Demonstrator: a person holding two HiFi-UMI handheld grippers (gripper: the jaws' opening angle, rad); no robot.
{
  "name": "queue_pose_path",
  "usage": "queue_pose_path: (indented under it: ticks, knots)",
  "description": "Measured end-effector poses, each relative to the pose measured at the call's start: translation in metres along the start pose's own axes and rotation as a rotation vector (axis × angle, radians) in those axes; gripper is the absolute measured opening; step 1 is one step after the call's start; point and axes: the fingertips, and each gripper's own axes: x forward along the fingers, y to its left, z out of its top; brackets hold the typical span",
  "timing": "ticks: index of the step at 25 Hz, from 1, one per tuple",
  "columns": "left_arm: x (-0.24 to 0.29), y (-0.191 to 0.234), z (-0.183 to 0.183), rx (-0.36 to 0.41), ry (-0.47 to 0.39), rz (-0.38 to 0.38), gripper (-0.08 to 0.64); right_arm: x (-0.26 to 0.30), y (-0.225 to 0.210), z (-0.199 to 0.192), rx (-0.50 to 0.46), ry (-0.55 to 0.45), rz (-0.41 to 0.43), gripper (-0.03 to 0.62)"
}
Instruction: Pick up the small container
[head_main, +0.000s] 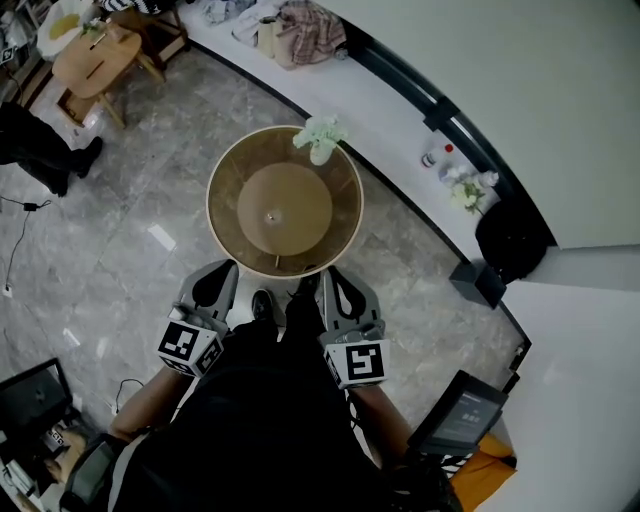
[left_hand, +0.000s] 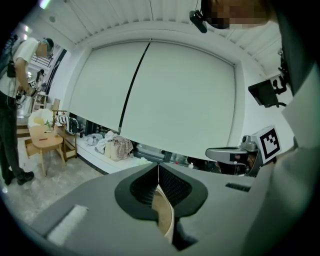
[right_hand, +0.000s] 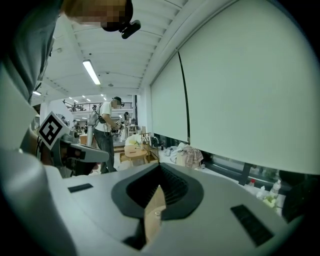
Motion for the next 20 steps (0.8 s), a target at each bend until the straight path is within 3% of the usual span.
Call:
queue_pose_path:
  ticks: [5,11,16,20]
  knots:
    - [0.038,-0.002,-0.004,0.007,0.022,0.04,0.003,0.025,-0.031,-0.013,0.003,0.052,0.057,0.003]
    - [0.09,-0.01,-0.002,0.011,-0.035,0.034,0.003,0.065,-0.072,-0.033,0.008,0.081,0.161,0.003]
    - [0.127,0.013,-0.024,0.037,0.027,0.112,0.011,0.105,-0.098,-0.064,0.002,0.13,0.2,0.003]
    - [0.146,0.034,-0.036,0.051,0.031,0.125,0.031,0.134,-0.103,-0.082,0.007,0.161,0.214,0.003]
